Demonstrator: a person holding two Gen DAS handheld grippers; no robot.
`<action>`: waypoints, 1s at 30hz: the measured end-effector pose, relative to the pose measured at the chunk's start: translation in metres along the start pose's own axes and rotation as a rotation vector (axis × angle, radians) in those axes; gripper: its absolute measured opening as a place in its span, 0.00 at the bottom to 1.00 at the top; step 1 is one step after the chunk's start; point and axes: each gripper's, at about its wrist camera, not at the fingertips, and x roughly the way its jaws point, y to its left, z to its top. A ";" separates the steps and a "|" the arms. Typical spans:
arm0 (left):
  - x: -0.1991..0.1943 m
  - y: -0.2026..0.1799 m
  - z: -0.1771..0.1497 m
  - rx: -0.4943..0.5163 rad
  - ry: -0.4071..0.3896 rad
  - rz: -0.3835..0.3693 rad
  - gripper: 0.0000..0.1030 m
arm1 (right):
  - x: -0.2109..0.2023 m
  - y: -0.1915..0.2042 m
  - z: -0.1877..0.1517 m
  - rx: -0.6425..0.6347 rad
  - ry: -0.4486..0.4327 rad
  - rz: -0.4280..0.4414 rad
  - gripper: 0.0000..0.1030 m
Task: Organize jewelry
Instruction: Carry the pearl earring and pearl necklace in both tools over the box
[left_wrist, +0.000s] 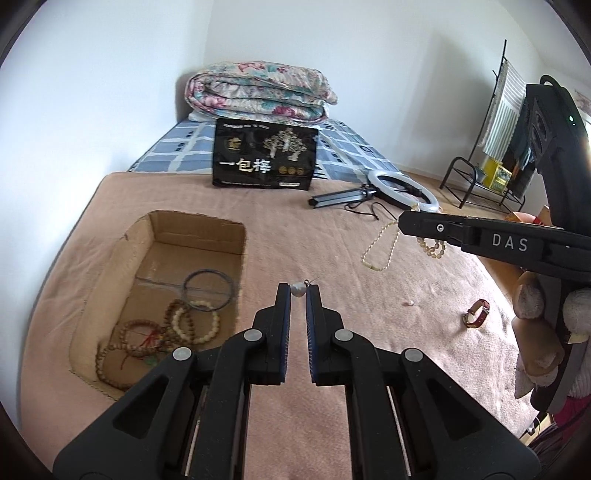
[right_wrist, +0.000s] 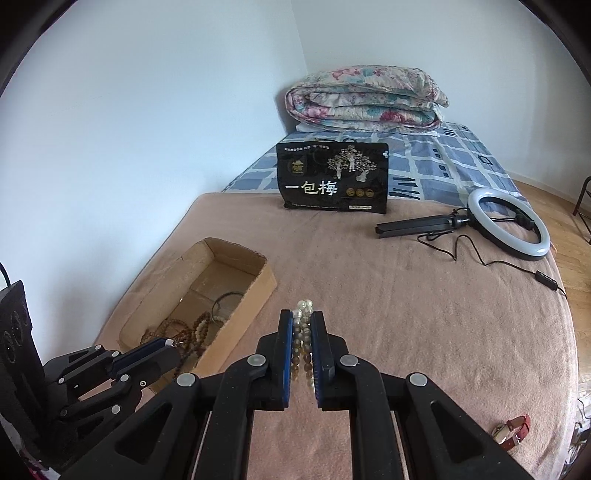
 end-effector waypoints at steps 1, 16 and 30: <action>-0.001 0.005 0.000 -0.008 -0.002 0.006 0.06 | 0.002 0.004 0.001 -0.004 0.001 0.006 0.07; 0.004 0.078 0.017 -0.117 -0.034 0.086 0.06 | 0.041 0.048 0.010 -0.031 0.026 0.080 0.07; 0.031 0.130 0.016 -0.202 -0.012 0.116 0.06 | 0.070 0.086 0.007 -0.073 0.072 0.146 0.07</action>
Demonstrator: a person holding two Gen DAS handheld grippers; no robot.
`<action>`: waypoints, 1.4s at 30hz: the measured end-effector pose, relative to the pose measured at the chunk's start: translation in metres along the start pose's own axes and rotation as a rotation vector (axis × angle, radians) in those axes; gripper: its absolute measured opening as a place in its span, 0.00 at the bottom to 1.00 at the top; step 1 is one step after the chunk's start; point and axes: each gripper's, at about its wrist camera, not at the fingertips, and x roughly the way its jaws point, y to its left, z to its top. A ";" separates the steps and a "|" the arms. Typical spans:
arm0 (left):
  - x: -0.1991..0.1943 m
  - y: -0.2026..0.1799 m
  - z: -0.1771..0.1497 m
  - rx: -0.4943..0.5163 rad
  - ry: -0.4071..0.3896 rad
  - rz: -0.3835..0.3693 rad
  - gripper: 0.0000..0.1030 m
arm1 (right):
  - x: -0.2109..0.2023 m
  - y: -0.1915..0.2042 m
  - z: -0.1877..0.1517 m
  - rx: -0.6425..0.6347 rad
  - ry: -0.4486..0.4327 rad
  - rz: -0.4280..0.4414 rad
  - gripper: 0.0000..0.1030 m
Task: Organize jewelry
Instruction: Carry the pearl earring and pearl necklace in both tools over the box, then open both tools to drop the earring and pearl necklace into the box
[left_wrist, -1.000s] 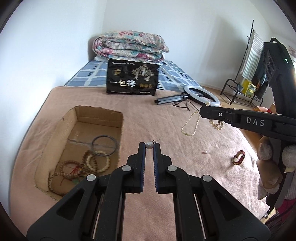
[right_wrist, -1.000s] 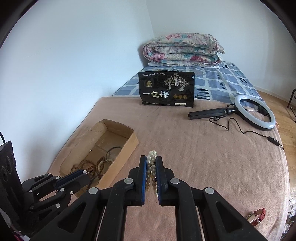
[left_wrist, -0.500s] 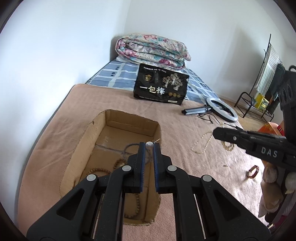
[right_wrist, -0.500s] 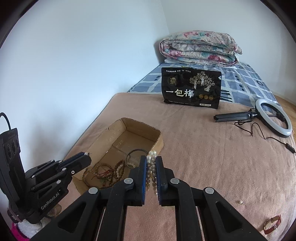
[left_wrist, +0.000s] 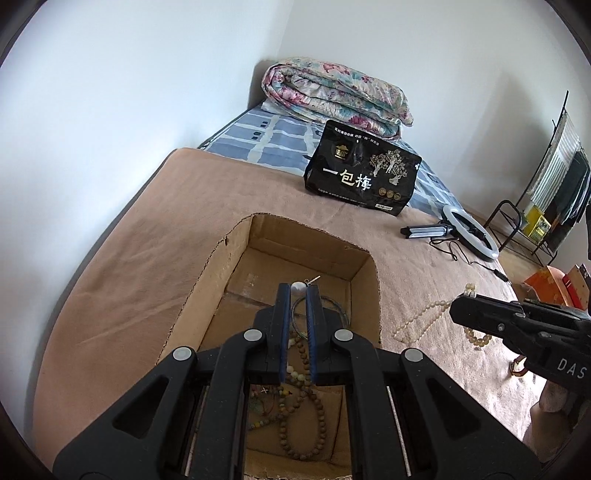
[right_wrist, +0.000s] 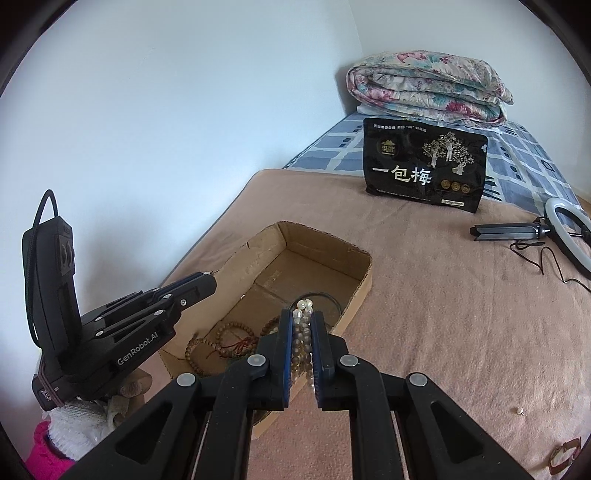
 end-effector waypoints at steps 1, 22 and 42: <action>0.002 0.002 0.000 -0.004 0.001 0.001 0.06 | 0.002 0.002 -0.001 -0.002 0.004 0.005 0.07; 0.033 0.016 0.002 -0.049 0.045 0.006 0.06 | 0.042 0.015 -0.013 -0.026 0.096 0.038 0.08; 0.028 0.019 0.005 -0.072 0.037 0.033 0.42 | 0.031 0.001 -0.016 0.018 0.036 -0.014 0.92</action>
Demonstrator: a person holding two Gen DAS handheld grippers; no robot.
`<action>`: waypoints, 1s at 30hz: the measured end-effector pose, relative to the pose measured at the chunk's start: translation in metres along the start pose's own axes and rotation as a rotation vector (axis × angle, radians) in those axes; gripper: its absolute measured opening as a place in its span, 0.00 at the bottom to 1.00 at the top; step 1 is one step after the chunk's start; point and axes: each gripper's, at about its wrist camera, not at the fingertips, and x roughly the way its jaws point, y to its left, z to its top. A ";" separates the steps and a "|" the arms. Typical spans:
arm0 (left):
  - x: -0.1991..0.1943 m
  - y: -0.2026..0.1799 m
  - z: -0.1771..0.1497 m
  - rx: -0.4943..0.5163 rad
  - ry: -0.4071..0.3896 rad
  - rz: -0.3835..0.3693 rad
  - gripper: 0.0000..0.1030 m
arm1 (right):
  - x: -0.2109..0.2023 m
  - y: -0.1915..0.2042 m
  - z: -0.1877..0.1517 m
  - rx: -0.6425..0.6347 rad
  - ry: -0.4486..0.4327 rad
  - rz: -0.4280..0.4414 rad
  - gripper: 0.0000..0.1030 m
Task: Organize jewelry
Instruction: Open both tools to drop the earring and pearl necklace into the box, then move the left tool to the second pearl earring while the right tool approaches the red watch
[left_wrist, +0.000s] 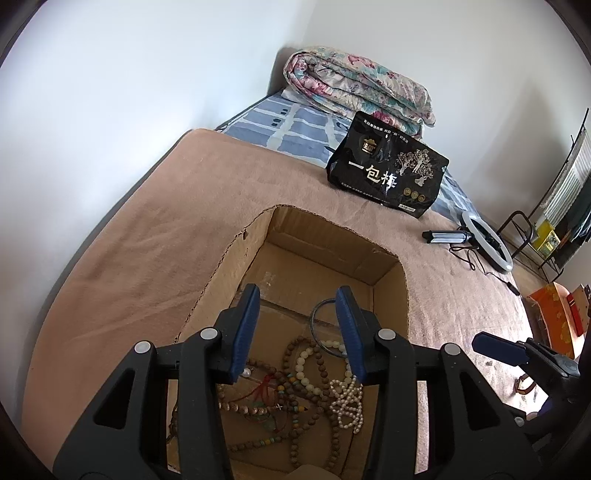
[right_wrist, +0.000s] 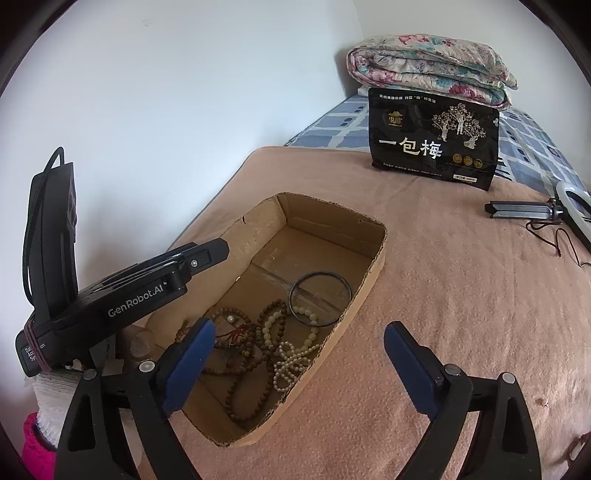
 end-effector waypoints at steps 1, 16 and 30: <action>-0.002 -0.001 0.001 0.004 -0.002 0.001 0.42 | -0.002 0.000 0.000 -0.001 -0.003 -0.003 0.92; -0.033 -0.029 0.000 0.052 -0.032 0.003 0.42 | -0.038 -0.015 -0.010 0.018 -0.037 -0.062 1.00; -0.049 -0.082 -0.006 0.133 -0.044 -0.033 0.48 | -0.082 -0.055 -0.023 0.049 -0.056 -0.151 1.00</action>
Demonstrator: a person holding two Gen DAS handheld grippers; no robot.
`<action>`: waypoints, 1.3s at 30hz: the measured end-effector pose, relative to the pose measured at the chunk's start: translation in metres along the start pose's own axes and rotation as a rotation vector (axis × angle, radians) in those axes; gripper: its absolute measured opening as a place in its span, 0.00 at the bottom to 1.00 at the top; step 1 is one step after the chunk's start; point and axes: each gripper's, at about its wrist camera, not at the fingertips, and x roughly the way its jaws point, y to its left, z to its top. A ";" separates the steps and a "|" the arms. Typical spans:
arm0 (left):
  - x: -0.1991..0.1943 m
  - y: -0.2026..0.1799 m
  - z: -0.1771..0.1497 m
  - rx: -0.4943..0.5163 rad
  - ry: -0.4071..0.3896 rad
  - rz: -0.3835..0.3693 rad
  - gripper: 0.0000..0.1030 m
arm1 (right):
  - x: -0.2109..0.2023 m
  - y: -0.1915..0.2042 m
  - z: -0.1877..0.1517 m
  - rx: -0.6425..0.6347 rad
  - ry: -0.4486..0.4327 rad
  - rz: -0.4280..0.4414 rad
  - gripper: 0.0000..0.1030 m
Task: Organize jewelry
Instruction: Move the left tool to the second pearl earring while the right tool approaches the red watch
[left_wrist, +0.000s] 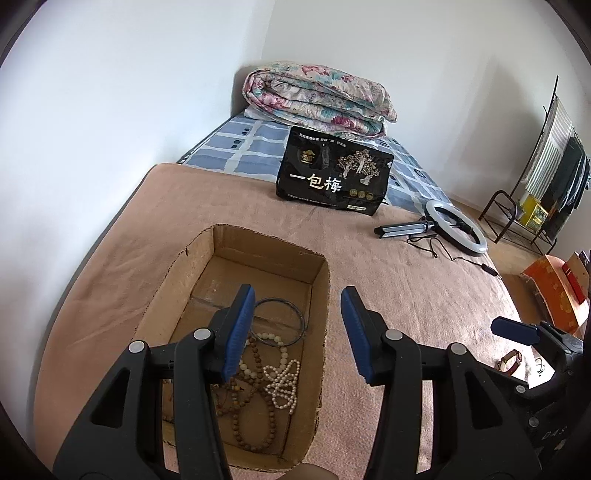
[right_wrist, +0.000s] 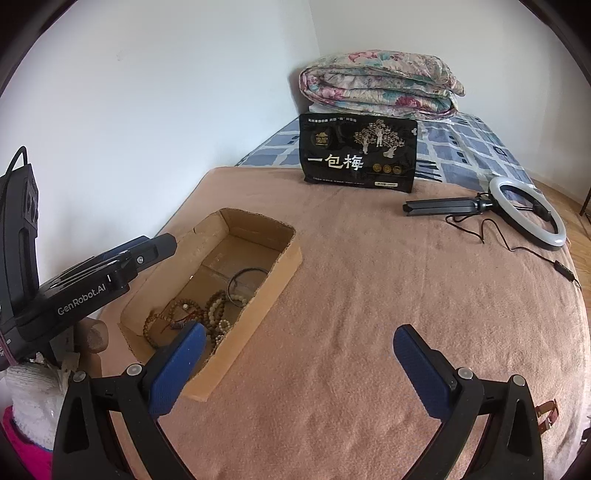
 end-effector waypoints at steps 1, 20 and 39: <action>-0.001 -0.005 0.000 0.007 -0.001 -0.003 0.48 | -0.003 -0.003 -0.001 0.001 -0.003 -0.005 1.00; 0.014 -0.101 -0.017 0.144 0.035 -0.110 0.48 | -0.063 -0.105 -0.029 0.094 -0.083 -0.185 1.00; 0.067 -0.213 -0.065 0.308 0.160 -0.261 0.48 | -0.080 -0.252 -0.084 0.343 0.071 -0.262 0.99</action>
